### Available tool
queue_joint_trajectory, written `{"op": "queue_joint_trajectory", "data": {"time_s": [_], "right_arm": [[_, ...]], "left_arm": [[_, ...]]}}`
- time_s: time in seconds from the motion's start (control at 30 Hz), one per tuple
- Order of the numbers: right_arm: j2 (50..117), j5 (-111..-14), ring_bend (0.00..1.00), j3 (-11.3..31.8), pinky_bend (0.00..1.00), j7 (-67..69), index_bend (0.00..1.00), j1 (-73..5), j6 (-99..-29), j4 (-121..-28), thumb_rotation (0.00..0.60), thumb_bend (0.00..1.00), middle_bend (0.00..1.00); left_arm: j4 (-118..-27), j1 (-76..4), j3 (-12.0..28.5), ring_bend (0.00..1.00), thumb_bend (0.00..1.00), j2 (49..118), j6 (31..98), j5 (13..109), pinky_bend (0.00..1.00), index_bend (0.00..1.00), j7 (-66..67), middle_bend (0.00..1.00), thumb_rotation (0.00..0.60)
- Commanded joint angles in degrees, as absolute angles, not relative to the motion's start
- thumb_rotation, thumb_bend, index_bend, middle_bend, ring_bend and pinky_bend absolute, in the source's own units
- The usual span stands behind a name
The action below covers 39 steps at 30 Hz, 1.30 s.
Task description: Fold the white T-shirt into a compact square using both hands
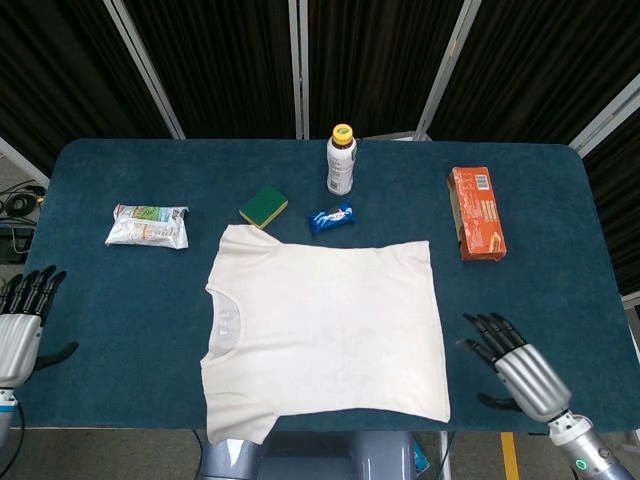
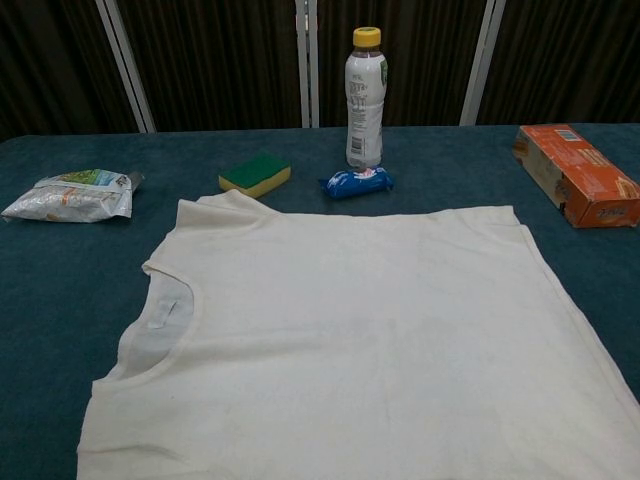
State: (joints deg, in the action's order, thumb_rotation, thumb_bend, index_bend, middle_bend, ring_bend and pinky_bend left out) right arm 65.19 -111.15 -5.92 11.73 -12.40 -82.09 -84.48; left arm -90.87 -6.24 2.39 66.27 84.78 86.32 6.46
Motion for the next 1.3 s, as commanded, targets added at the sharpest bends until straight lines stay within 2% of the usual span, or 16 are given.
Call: {"op": "queue_joint_trajectory", "data": {"time_s": [0.03, 0.23, 0.47, 0.6, 1.3], "right_arm": [[68.20, -120.17, 0.00, -10.90, 0.00, 14.21, 0.45, -17.00, -79.43, -78.29, 0.600, 0.00, 0.00], [72.47, -121.53, 0.00, -12.63, 0.00, 10.81, 0.47, -18.08, -76.47, -75.04, 0.600, 0.00, 0.00], [77.39, -123.41, 0.00, -12.86, 0.00, 5.04, 0.47, -18.74, -76.37, -70.54, 0.600, 0.01, 0.00], [79.35, -123.23, 0.00, -12.51, 0.00, 3.01, 0.46, -19.03, -77.03, -68.56, 0.600, 0.05, 0.00], [83.92, -120.10, 0.00, -14.10, 0.00, 1.09, 0.46, -20.08, -76.62, -63.02, 0.600, 0.15, 0.00]], "left_arm": [[-91.28, -6.12, 2.27, 0.00, 0.00, 66.39, 85.55, 87.07, 0.00, 0.00, 7.40, 0.00, 0.600], [-91.98, -5.94, 2.51, 0.00, 0.00, 65.75, 86.00, 86.84, 0.00, 0.00, 7.13, 0.00, 0.600], [-91.86, -5.99, 2.89, 0.00, 0.00, 65.31, 85.83, 86.18, 0.00, 0.00, 5.96, 0.00, 0.600], [-91.76, -6.03, 3.00, 0.00, 0.00, 65.11, 85.73, 85.99, 0.00, 0.00, 5.32, 0.00, 0.600], [-91.04, -6.13, 3.31, 0.00, 0.00, 65.07, 85.41, 85.31, 0.00, 0.00, 4.05, 0.00, 0.600]]}}
